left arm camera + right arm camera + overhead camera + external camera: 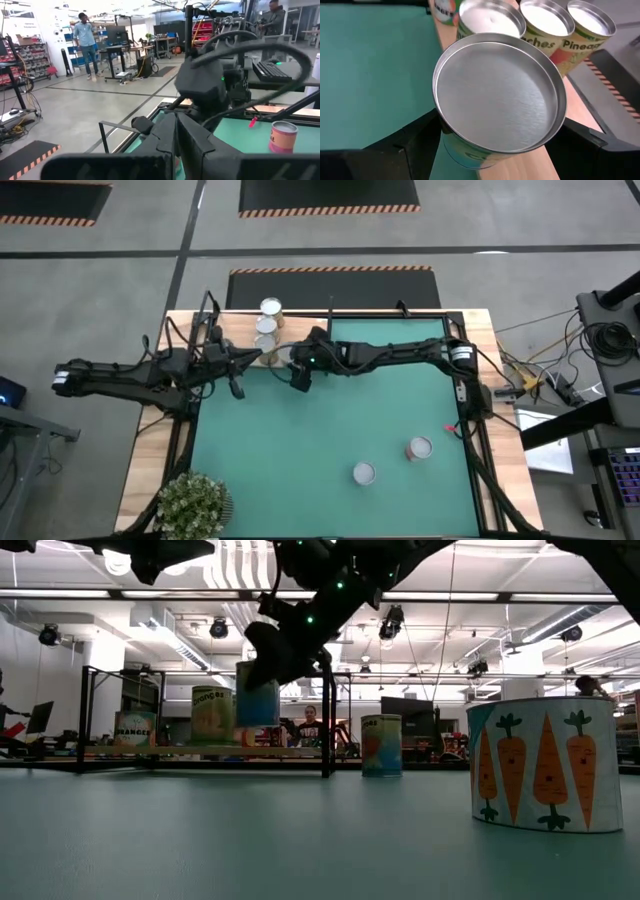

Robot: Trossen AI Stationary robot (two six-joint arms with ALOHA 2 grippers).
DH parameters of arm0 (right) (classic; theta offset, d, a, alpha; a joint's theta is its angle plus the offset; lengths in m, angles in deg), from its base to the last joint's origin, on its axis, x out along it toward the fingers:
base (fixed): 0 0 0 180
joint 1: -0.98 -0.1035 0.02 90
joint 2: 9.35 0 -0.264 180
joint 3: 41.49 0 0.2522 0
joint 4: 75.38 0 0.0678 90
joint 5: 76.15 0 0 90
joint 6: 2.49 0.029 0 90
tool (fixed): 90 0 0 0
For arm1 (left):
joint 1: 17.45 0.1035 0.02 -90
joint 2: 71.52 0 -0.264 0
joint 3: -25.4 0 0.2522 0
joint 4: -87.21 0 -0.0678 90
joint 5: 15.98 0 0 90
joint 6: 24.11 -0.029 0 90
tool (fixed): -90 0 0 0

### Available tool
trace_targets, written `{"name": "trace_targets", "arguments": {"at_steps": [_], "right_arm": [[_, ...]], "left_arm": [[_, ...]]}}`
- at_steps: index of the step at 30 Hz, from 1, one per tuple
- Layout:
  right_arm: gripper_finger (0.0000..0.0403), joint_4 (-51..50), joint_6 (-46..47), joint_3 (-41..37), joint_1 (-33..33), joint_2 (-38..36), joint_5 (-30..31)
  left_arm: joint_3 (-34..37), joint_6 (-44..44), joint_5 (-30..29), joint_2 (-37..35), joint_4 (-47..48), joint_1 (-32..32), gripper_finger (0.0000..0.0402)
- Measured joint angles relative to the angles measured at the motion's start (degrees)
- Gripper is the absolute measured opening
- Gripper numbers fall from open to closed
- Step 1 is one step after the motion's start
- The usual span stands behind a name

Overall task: Pick and place cans onto a shelf
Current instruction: Put the canned cherries on the shelf

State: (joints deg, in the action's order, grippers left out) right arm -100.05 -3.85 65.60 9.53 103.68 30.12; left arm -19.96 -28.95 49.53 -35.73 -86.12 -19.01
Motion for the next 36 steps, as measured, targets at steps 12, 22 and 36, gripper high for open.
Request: {"name": "trace_targets", "arguments": {"at_steps": [12, 22, 36], "right_arm": [[0.0297, 3.0, 1.2, 0.0, 2.1, 1.1, 0.4], [0.0297, 3.0, 2.1, 0.0, 2.2, 1.3, 0.3], [0.0318, 2.9, 2.1, -0.1, 2.2, 1.4, 0.3]], "left_arm": [[0.0, 0.0, 0.0, 0.1, 0.0, 0.0, 0.0], [-0.1, -0.2, 0.0, 0.1, -0.1, 0.0, 0.0], [-0.1, -0.2, 0.0, 0.1, -0.2, 0.0, 0.0]]}}
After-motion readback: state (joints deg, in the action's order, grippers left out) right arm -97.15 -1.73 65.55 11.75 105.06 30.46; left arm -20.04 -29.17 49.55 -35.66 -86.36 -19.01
